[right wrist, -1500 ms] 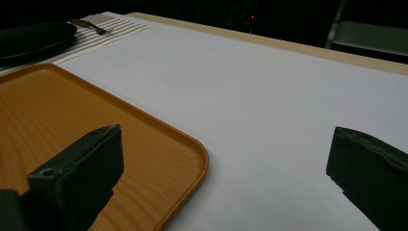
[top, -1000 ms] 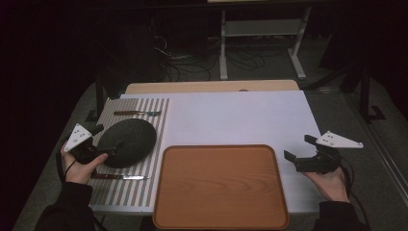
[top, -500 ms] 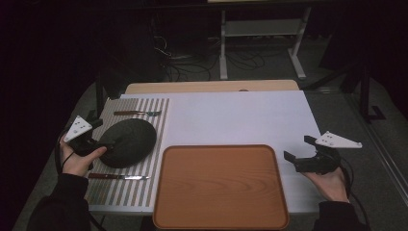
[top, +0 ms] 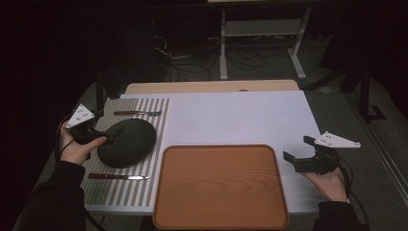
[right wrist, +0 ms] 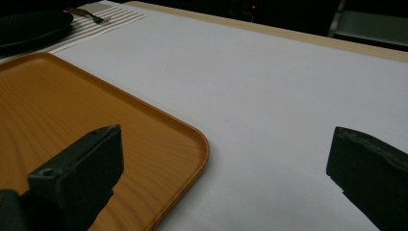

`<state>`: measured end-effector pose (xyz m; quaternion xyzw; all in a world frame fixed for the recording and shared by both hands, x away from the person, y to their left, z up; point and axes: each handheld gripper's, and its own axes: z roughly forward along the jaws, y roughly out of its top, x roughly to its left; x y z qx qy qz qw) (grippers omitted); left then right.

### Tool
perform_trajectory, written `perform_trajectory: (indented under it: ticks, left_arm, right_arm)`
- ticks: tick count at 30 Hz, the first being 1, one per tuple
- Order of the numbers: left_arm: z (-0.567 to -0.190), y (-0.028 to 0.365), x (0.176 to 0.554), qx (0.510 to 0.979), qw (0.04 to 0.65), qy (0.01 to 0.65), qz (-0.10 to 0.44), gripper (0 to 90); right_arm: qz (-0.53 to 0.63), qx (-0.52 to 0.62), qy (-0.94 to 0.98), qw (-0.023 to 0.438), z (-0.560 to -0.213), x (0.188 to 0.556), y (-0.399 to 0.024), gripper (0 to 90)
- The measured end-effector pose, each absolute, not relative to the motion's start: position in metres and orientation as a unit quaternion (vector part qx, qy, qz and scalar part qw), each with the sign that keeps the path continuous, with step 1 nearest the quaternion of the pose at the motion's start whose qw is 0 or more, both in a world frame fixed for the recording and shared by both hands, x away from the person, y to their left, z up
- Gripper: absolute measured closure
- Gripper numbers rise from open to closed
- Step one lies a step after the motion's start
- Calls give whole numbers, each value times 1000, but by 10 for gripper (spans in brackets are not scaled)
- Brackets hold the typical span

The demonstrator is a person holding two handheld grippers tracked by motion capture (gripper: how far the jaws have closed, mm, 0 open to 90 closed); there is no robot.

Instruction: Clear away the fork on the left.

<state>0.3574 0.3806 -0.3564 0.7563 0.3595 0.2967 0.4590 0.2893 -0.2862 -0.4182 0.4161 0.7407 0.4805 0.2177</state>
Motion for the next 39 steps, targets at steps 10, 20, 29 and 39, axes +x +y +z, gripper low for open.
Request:
perform_trajectory:
  ticks: [10,20,29,39]
  left_arm:
    - [-352,378,378,778,433,352,290,0]
    - [-349,374,400,798,400,348,287,0]
    - [-349,380,420,812,366,345,297,27]
    - [-362,384,444,831,335,335,291,37]
  right_arm:
    - [479,417,742,217,-419,289,-286,0]
    - [480,417,742,214,-419,289,-285,0]
    - [480,419,742,211,-420,290,-285,0]
    - [475,419,746,206,-422,291,-283,0]
